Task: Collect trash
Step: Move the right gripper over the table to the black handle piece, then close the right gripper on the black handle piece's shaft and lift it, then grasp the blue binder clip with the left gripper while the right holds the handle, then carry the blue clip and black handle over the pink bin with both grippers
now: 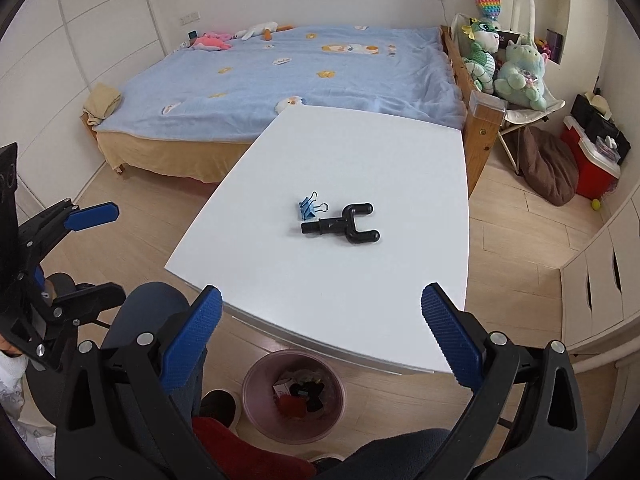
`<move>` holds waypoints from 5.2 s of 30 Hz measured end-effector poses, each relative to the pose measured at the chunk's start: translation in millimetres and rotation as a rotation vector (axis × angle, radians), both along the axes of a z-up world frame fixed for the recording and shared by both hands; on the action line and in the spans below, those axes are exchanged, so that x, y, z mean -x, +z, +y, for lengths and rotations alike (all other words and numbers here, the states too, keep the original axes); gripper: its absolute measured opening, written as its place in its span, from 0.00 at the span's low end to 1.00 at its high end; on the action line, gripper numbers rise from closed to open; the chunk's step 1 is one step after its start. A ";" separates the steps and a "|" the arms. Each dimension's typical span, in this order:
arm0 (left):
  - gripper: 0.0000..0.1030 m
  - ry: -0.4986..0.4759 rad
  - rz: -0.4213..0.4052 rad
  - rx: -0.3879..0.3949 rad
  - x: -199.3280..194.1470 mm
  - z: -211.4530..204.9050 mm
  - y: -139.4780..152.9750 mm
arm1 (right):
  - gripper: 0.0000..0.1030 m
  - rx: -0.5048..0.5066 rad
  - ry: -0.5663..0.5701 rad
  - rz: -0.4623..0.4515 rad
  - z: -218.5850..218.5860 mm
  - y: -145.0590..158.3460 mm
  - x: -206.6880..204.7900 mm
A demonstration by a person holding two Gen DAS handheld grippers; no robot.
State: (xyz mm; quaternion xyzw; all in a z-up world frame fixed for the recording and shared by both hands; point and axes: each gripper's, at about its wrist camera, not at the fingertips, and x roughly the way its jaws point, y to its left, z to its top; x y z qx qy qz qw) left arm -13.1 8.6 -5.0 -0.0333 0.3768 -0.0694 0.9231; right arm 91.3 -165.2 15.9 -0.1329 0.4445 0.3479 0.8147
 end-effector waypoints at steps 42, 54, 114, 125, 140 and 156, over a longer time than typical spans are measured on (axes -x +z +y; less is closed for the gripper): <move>0.93 0.078 0.046 0.070 -7.9 31.5 -14.7 | 0.77 0.255 0.104 0.155 102.2 -109.2 -102.9; 0.93 0.077 0.056 0.072 -11.0 30.1 -16.9 | 0.65 0.247 0.094 0.143 102.2 -108.3 -102.0; 0.84 -0.300 0.177 -0.045 -179.5 -11.0 -69.4 | 0.57 0.123 0.001 0.097 10.6 -41.3 -71.3; 0.42 -0.332 0.230 -0.032 -186.5 -17.3 -84.9 | 0.57 0.123 -0.006 0.110 7.1 -47.5 -75.3; 0.12 -0.281 0.259 -0.043 -183.0 -13.0 -85.5 | 0.57 0.114 -0.003 0.108 8.3 -50.2 -71.7; 0.12 -0.194 0.201 -0.005 -115.6 -13.0 -37.1 | 0.57 0.041 0.015 0.052 -1.7 -23.3 -37.7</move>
